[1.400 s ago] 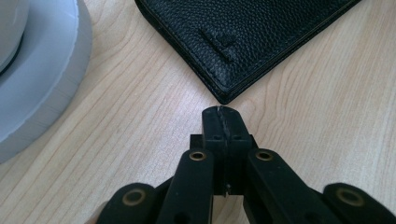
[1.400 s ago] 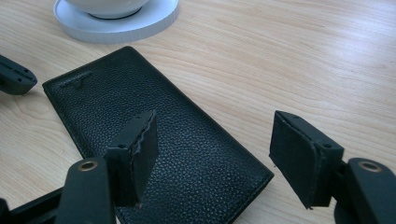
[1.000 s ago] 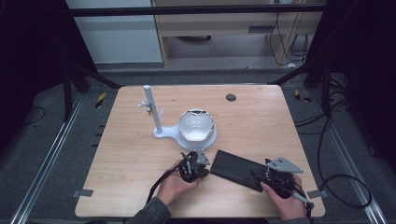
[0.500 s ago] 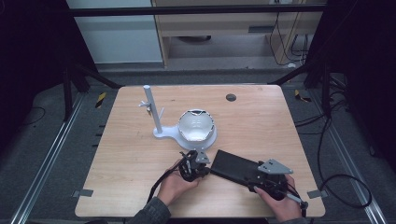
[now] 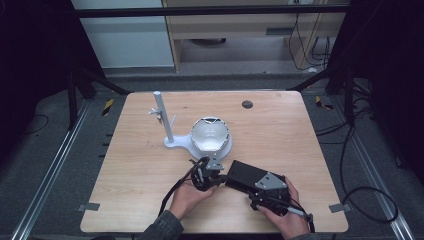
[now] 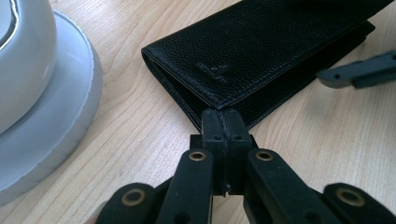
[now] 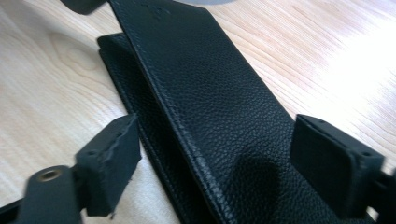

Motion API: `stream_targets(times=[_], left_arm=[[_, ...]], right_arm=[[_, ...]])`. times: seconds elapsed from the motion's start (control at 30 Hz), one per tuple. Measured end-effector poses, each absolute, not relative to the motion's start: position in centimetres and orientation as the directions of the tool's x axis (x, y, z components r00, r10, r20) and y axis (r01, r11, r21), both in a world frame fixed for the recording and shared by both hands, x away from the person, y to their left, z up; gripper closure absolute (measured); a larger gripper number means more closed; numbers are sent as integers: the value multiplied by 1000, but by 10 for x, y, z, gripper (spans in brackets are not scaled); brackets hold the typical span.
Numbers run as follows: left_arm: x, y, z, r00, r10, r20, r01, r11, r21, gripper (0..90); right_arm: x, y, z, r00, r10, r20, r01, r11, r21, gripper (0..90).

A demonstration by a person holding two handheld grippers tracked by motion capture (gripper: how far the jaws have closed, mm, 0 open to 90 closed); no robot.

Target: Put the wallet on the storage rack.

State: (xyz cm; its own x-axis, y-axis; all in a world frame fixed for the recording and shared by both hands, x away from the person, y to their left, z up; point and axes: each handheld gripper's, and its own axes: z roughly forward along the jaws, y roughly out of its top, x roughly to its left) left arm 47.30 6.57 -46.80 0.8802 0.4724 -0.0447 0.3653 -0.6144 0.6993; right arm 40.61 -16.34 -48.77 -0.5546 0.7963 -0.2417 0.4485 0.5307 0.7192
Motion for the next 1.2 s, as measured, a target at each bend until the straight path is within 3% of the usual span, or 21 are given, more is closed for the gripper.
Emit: stream_targets(times=[0.4,0.63,0.93,1.2], left_arm=[[473,65,-466,883,466,-65,369,-600,710,900],[472,61,-467,887,458,-62,364,-609,705,897],[479,57,-460,889,455,-47,353,-615,705,879],[491,48,-448,892,448,-60,353,-607,712,862]], right_arm=[[411,-165,-485,-521,805,-286,445,541,714,415],[413,-162,-483,-515,795,-319,427,561,709,467],[414,-161,-482,-525,795,-302,434,556,709,463],[424,-171,-467,-560,783,-270,475,571,670,363]])
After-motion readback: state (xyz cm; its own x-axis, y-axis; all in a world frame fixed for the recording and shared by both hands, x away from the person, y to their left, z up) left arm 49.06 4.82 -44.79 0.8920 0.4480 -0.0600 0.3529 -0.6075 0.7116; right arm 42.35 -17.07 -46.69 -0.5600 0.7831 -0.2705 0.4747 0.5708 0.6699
